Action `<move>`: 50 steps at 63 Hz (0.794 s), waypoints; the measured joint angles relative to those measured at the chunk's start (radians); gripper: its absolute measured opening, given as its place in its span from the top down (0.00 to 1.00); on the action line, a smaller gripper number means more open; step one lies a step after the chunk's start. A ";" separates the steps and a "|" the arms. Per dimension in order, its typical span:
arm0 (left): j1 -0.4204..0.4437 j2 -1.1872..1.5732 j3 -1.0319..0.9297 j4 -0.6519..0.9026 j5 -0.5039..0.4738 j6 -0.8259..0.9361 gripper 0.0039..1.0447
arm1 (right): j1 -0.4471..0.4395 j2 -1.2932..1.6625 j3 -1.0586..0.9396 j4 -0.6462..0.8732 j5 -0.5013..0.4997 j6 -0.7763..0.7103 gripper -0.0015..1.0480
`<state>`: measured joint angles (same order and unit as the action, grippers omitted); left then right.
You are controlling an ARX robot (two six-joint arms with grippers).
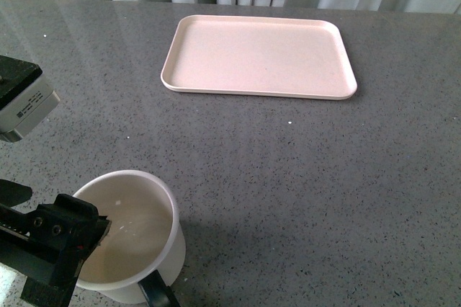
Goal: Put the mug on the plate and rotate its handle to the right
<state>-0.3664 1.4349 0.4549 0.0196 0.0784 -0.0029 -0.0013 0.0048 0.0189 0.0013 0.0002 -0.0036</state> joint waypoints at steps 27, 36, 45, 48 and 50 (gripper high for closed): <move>-0.029 0.045 0.021 0.000 0.001 -0.002 0.87 | 0.000 0.000 0.000 0.000 0.000 0.000 0.09; -0.043 0.042 0.041 -0.031 0.003 -0.010 0.98 | 0.000 0.000 0.000 0.000 0.000 0.000 0.09; -0.051 0.020 0.047 -0.069 0.005 -0.011 0.98 | 0.000 0.000 0.000 0.000 0.000 0.000 0.09; -0.052 0.008 0.052 -0.083 0.005 -0.013 0.98 | 0.000 0.000 0.000 0.000 0.000 0.000 0.09; -0.053 0.001 0.058 -0.095 0.006 -0.013 0.98 | 0.000 0.000 0.000 0.000 0.000 0.000 0.09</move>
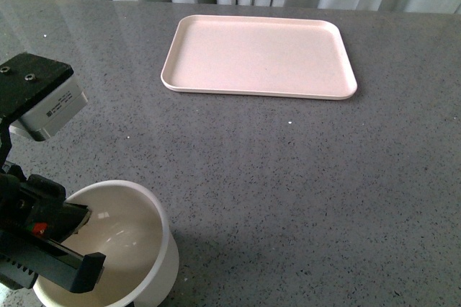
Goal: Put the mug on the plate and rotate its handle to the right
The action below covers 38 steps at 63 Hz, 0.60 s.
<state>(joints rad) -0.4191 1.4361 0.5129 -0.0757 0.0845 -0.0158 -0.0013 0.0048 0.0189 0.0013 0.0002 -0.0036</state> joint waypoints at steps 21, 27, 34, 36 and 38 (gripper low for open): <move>0.035 0.203 0.410 -0.112 0.006 0.011 0.98 | 0.000 0.000 0.000 0.000 0.000 0.000 0.09; 0.037 0.311 0.549 -0.142 0.006 0.011 0.98 | 0.000 0.000 0.000 0.000 0.000 0.000 0.09; 0.031 0.470 0.764 -0.200 0.005 0.011 0.98 | 0.000 0.000 0.000 0.000 0.000 0.000 0.09; 0.027 0.516 0.829 -0.221 0.005 0.011 0.98 | 0.000 0.000 0.000 0.000 0.000 0.000 0.09; 0.020 0.560 0.891 -0.243 0.005 0.011 0.98 | 0.000 0.000 0.000 0.000 0.000 0.000 0.09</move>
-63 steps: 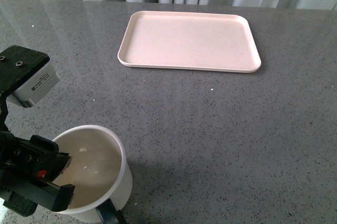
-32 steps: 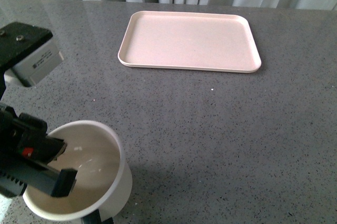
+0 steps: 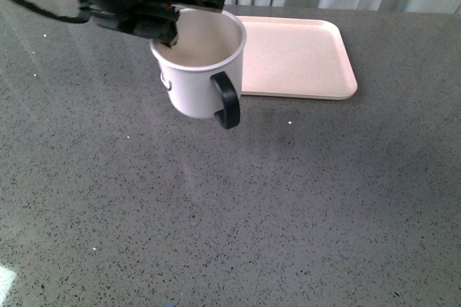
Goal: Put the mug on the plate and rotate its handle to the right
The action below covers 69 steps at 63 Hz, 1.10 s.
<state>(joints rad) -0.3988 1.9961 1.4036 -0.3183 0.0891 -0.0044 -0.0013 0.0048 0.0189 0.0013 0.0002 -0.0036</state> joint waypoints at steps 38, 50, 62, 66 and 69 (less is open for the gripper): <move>-0.045 0.422 0.636 -0.251 0.008 -0.035 0.98 | 0.000 0.000 0.000 0.000 0.000 0.000 0.09; -0.045 0.513 0.784 -0.317 0.005 -0.034 0.98 | 0.000 0.000 0.000 0.000 0.000 0.000 0.09; -0.045 0.561 0.878 -0.367 0.005 -0.031 0.98 | 0.000 0.000 0.000 0.000 0.000 0.000 0.09; -0.044 0.586 0.930 -0.394 -0.002 -0.026 0.98 | 0.000 0.000 0.000 0.000 0.000 0.000 0.09; -0.043 0.599 0.959 -0.407 -0.003 -0.024 0.98 | 0.000 0.000 0.000 0.000 0.000 0.000 0.09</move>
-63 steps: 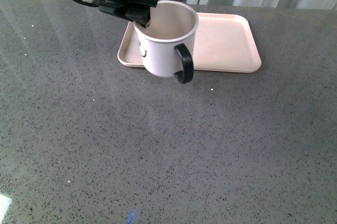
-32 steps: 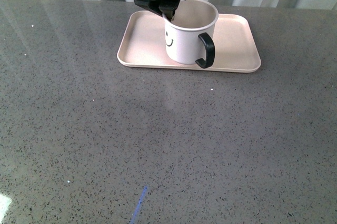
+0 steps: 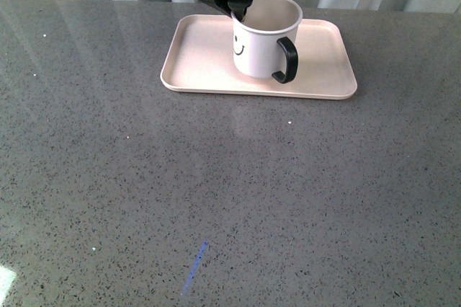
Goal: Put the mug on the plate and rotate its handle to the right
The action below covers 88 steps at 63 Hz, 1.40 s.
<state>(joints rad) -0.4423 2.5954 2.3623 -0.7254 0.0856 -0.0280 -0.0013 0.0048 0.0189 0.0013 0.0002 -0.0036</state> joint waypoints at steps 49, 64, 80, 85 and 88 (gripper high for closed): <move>-0.009 0.018 -0.033 0.011 -0.006 0.001 0.98 | 0.000 0.000 0.000 0.000 0.000 0.000 0.09; -0.009 0.015 -0.043 0.012 0.004 -0.002 0.80 | 0.000 0.000 0.000 0.000 0.000 0.000 0.09; -0.009 0.006 -0.061 0.040 0.023 -0.004 0.46 | 0.000 0.000 0.000 0.000 0.000 0.000 0.09; -0.009 -0.005 -0.082 0.054 0.024 -0.004 0.34 | 0.000 0.000 0.000 0.000 0.000 0.000 0.09; -0.008 -0.017 -0.100 0.064 0.026 -0.004 0.27 | 0.000 0.000 0.000 0.000 0.000 0.000 0.09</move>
<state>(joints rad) -0.4503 2.5786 2.2620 -0.6617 0.1116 -0.0319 -0.0013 0.0048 0.0189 0.0013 0.0002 -0.0032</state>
